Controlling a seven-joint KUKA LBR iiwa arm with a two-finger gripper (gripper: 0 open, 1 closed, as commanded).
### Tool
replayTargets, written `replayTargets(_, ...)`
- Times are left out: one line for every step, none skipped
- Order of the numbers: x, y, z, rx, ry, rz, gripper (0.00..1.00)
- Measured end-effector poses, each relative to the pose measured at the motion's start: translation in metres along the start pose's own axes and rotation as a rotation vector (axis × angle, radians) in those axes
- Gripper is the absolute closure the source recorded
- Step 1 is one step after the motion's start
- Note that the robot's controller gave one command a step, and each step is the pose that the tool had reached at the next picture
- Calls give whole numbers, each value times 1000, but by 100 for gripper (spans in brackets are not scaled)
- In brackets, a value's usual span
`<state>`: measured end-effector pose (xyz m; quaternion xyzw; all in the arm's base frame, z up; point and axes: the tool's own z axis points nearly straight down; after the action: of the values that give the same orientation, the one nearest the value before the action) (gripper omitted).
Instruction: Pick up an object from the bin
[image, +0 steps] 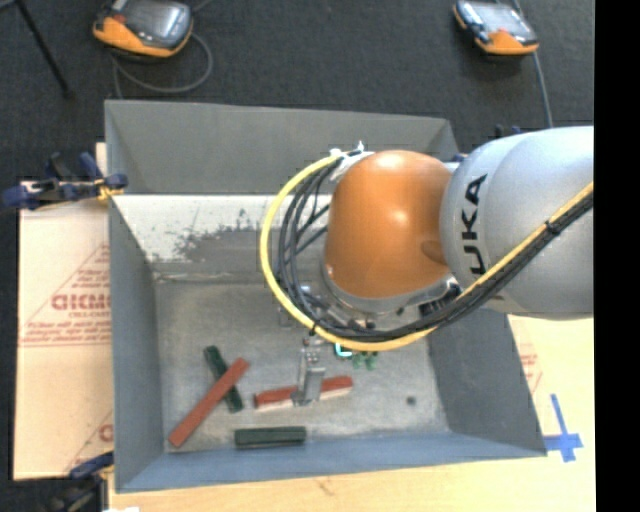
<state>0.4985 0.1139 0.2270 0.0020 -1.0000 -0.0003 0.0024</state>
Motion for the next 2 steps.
replayTargets(11,-57,85,3,1,-105,0)
replayTargets(-9,-72,161,0,-1,-105,0)
